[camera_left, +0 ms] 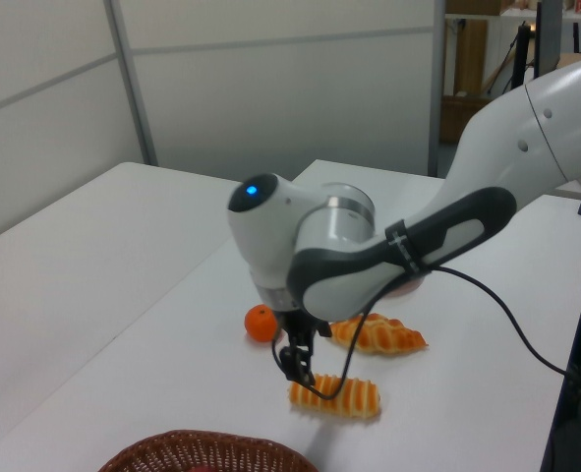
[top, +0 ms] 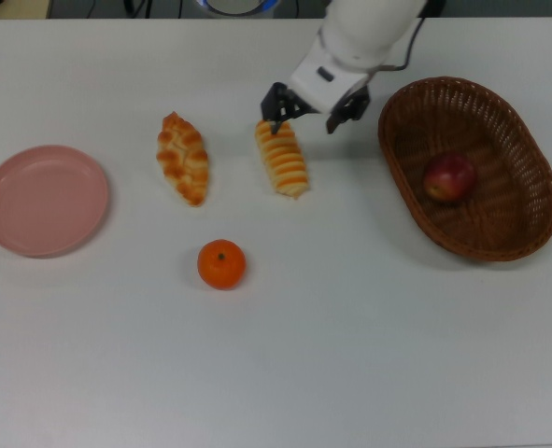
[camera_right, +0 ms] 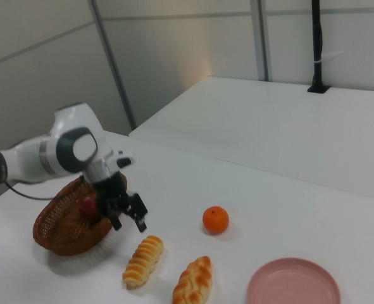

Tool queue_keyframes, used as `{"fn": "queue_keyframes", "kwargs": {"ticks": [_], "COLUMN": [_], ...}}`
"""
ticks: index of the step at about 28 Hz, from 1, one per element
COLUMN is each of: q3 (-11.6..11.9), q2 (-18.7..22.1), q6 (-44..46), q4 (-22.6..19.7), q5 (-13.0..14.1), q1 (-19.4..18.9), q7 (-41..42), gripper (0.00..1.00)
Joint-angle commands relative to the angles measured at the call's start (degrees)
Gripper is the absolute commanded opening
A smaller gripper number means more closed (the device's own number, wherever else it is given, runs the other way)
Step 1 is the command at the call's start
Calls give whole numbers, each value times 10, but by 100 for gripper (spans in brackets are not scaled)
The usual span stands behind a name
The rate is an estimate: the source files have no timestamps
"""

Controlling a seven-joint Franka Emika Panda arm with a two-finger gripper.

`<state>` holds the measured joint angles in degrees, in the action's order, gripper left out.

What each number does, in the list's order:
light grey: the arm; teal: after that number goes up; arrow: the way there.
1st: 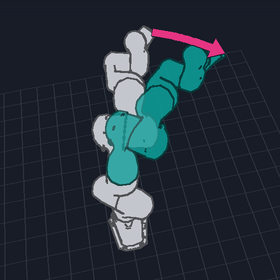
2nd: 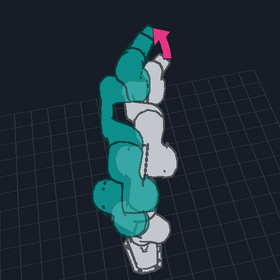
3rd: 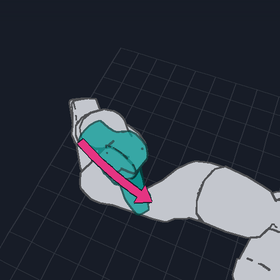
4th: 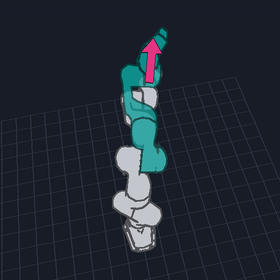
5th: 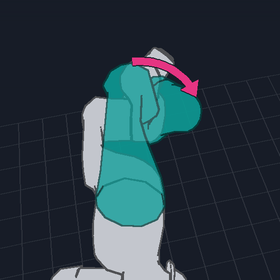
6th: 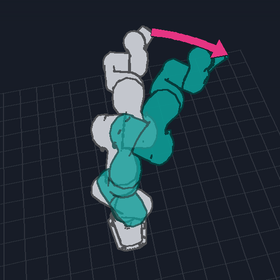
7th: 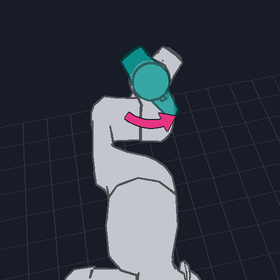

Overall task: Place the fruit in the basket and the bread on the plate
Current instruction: 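Release the apple and move down onto the striped bread roll, then lift the striped bread roll and carry it over the pink plate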

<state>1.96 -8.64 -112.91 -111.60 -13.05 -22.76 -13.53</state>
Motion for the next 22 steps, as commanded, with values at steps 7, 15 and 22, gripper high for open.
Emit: {"fn": "queue_keyframes", "kwargs": {"ticks": [7, 15, 22], "q3": [27, 30, 59], "q2": [-1, -71, -66], "q6": [-121, -170, -171], "q4": [-113, -108, -81], "q5": [7, 1, 0], "q1": [-19, -18, -18], "q7": [13, 9, 3], "gripper": [100, 95, 0]}}
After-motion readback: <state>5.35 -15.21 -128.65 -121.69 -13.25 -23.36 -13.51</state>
